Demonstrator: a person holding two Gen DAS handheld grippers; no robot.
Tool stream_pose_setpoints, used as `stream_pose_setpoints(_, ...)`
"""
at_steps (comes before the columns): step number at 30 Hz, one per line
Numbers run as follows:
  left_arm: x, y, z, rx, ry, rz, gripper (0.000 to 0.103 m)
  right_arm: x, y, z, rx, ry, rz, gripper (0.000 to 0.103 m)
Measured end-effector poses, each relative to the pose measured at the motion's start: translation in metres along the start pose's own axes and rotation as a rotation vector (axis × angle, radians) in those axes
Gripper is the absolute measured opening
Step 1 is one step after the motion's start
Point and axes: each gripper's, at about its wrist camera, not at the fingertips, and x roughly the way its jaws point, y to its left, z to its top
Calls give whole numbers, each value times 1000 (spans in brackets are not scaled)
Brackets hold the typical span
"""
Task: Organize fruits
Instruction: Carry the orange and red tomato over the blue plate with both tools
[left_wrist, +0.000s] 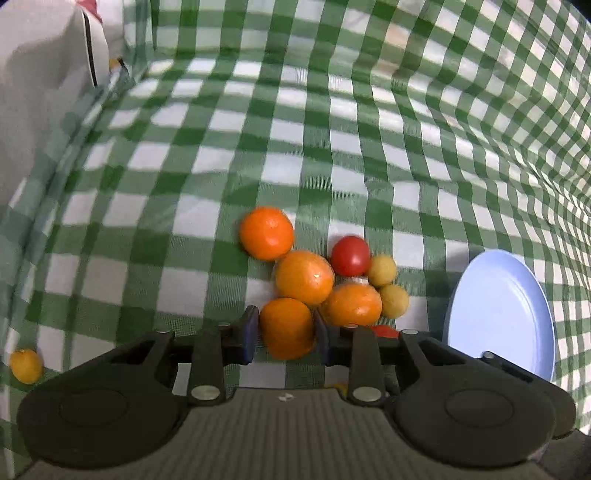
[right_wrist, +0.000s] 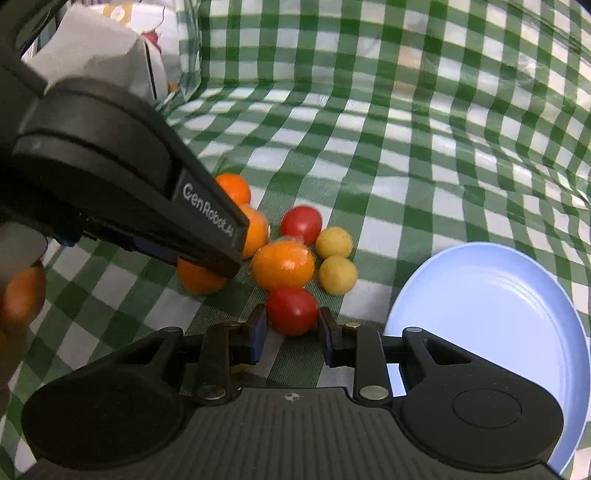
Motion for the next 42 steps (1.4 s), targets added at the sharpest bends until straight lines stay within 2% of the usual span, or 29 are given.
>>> stream_pose_setpoints(11, -35, -28, 4, 65, -200, 62, 35, -40, -31, 6, 97, -181, -55, 30)
stream_pose_setpoints(15, -46, -42, 4, 103, -282, 94, 35, -50, -49, 3, 136, -218, -89, 30)
stream_pose_setpoints(18, -50, -58, 3, 143, -317, 88, 35, -54, -62, 1, 170, -227, -113, 30)
stream_pose_setpoints(23, -51, -101, -11, 267, -336, 37, 35, -58, -87, -7, 225, -220, -153, 30)
stream_pose_setpoints(27, -49, -127, -21, 329, -317, -22, 35, -58, -105, -13, 270, -185, -199, 30)
stream_pose_setpoints(33, -39, -150, -34, 366, -288, -49, 35, -57, -130, -30, 316, -126, -252, 30)
stream_pose_setpoints(42, -22, -172, -49, 427, -249, -69, 35, -68, -151, -44, 342, -113, -269, 30)
